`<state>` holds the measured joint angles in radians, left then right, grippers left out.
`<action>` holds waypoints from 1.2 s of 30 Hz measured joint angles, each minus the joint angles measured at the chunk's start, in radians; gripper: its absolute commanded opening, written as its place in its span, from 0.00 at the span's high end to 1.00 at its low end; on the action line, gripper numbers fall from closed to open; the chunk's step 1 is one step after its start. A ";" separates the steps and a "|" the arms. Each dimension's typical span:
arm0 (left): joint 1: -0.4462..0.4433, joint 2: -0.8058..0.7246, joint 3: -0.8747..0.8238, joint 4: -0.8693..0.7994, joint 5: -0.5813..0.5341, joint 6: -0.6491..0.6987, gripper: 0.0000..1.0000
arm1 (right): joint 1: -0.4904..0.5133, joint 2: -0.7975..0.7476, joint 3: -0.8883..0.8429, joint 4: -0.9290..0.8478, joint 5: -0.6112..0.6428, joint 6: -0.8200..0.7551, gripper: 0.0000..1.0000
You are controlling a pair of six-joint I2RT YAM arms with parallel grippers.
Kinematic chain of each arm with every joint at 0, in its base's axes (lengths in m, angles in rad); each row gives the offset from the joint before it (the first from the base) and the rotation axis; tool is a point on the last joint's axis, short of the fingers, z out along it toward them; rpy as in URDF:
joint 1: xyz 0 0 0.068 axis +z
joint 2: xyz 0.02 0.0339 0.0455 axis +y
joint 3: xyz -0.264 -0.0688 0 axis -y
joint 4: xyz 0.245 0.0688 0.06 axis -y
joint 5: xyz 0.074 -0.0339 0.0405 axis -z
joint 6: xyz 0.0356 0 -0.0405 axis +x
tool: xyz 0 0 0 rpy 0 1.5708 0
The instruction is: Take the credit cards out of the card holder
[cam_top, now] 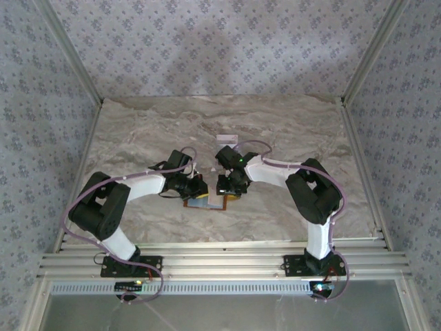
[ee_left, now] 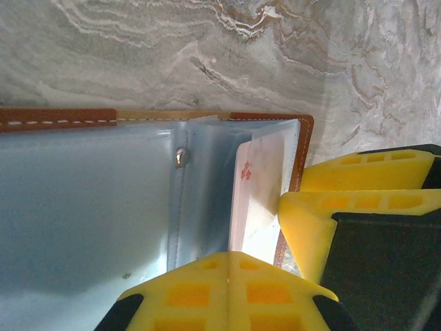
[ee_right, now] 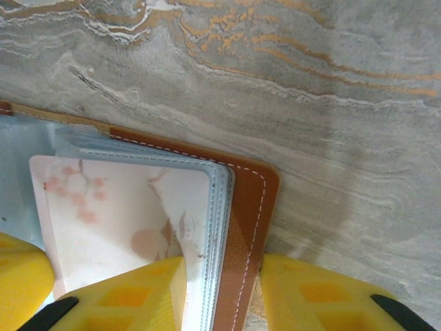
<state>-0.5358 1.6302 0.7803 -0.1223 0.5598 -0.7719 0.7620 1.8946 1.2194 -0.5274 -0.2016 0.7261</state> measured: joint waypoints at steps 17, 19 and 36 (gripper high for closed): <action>0.026 -0.020 -0.002 -0.031 -0.002 0.003 0.89 | 0.018 0.012 0.017 -0.024 0.049 0.016 0.66; 0.026 -0.020 -0.004 -0.027 0.002 0.003 0.88 | 0.028 0.024 0.037 -0.047 0.073 0.018 0.66; 0.026 0.001 -0.035 0.073 0.056 -0.018 0.87 | 0.050 0.045 0.075 -0.092 0.120 0.019 0.67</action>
<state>-0.5095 1.6310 0.7448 -0.0494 0.6163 -0.7895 0.8124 1.9400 1.2942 -0.6189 -0.0818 0.7448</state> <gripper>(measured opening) 0.153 0.332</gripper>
